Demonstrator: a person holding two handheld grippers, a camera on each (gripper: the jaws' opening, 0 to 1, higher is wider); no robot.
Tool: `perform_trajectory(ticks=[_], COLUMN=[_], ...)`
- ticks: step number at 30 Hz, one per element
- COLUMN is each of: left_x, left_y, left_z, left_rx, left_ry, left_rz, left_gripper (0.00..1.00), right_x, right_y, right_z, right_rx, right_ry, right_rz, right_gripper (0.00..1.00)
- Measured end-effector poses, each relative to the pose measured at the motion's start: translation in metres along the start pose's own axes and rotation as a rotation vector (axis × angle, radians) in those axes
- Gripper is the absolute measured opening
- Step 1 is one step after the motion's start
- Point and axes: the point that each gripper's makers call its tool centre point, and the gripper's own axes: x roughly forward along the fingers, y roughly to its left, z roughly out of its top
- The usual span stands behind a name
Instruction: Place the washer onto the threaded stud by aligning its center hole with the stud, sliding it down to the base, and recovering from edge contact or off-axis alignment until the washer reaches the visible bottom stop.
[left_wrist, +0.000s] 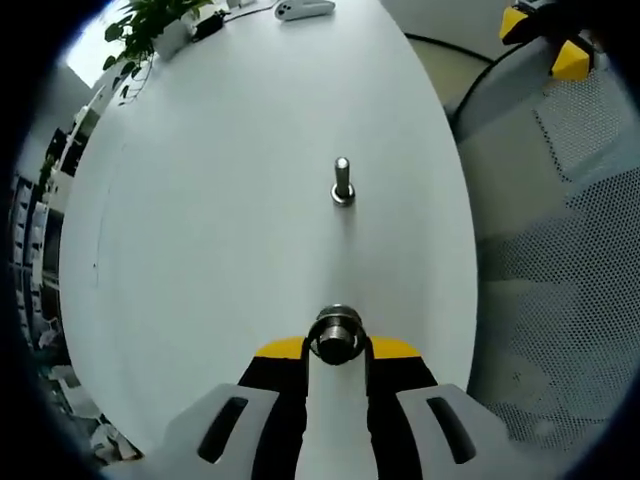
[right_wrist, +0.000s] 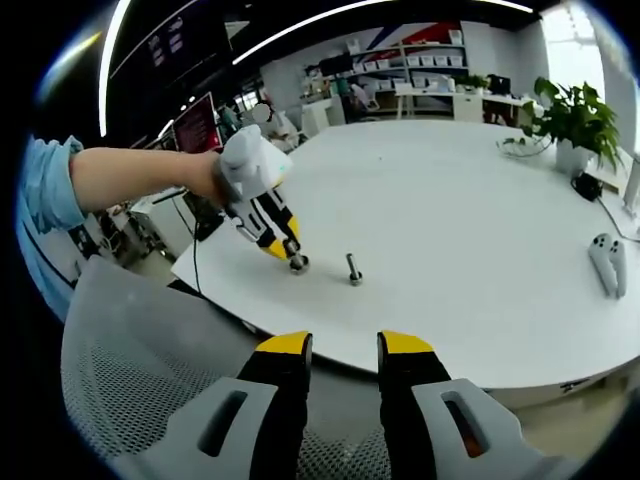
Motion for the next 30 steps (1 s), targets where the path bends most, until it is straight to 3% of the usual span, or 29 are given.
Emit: perform_trajectory(ticks=[18,25,30], left_x=[0.027,0.025,0.013], left_y=[-0.002,-0.003,0.002], left_z=[-0.006,-0.007,-0.009], left_rx=[0.02,-0.012,-0.063], left_ry=[0.077,0.063,0.02], left_rz=[-0.011,-0.025,0.016], left_gripper=[0.19,0.2,0.23], right_x=[0.0,0.0,0.0], right_y=[0.001,0.001,-0.001], right_z=[0.0,0.0,-0.002], right_rx=[-0.002,-0.005,-0.003], right_ry=[-0.001,-0.002,0.013], right_rz=[0.003,0.007,-0.005], right_gripper=[0.28,0.28,0.28])
